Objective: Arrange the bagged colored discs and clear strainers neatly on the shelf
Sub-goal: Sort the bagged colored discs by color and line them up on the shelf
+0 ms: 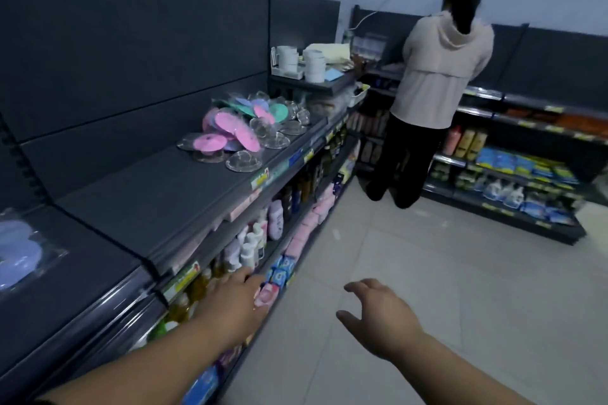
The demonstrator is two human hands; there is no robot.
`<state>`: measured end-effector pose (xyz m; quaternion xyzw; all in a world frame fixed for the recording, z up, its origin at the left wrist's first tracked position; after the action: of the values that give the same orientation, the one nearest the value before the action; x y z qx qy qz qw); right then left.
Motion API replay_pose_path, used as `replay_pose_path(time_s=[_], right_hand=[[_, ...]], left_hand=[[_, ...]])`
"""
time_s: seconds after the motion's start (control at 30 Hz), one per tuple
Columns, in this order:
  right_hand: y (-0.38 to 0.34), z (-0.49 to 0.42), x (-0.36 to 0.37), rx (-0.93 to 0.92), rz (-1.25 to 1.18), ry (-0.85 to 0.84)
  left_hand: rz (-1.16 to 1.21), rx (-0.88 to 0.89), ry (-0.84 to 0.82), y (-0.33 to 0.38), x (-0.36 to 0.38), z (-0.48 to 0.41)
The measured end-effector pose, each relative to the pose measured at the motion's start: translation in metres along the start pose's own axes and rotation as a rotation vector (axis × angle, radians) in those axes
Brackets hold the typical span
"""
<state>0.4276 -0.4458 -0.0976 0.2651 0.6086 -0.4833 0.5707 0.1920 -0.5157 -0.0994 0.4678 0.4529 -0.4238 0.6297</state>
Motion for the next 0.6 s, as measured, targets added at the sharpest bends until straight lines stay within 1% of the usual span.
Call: replay_pose_path(time_s=[0.17, 0.3, 0.43, 0.6], right_hand=[[-0.012, -0.11, -0.032, 0.007, 0.022, 0.046], [-0.038, -0.206, -0.069, -0.016, 0.017, 0.101], [-0.063, -0.288, -0.092, -0.059, -0.009, 0.147], [-0.081, -0.364, -0.098, -0.125, -0.071, 0.124]], left_hand=[[0.013, 0.043, 0.079, -0.024, -0.036, -0.111], [0.012, 0.032, 0.164, -0.055, -0.08, -0.193], [0.056, -0.024, 0.218, -0.09, -0.108, -0.252], [0.108, -0.12, 0.253, -0.124, -0.119, -0.297]])
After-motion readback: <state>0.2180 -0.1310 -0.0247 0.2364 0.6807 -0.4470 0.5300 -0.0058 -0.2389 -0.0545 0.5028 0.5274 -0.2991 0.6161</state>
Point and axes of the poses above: each hand's wrist, its own z-axis away from the middle knuckle, its own x-axis out of the palm, y = z × x, the point moved 2 cm from there along -z, towards the middle knuckle, and after that the axes turned 4 degrees about -z, right-handed, at the moved point
